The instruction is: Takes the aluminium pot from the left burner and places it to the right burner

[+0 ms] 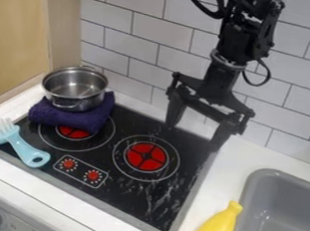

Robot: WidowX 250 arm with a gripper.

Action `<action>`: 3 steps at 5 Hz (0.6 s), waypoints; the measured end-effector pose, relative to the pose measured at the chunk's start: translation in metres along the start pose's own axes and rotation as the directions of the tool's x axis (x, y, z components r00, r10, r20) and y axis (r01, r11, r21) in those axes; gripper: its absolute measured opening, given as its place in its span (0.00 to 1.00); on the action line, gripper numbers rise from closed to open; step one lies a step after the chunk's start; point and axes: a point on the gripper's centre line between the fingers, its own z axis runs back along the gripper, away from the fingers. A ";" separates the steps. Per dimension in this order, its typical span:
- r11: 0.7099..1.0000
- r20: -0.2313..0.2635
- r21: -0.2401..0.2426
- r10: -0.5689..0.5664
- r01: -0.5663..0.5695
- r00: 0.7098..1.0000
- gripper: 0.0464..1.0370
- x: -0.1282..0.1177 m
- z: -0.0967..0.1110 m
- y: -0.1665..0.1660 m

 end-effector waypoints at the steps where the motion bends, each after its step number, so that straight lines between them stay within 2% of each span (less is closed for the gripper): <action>1: 1.000 -0.063 0.014 -0.009 0.010 0.998 0.96 -0.011 -0.016 0.001; 2: 1.000 -0.083 -0.003 0.019 -0.020 0.996 0.96 -0.011 -0.023 0.021; 3: 0.996 -0.101 -0.030 0.085 -0.088 0.991 0.96 -0.008 -0.027 0.056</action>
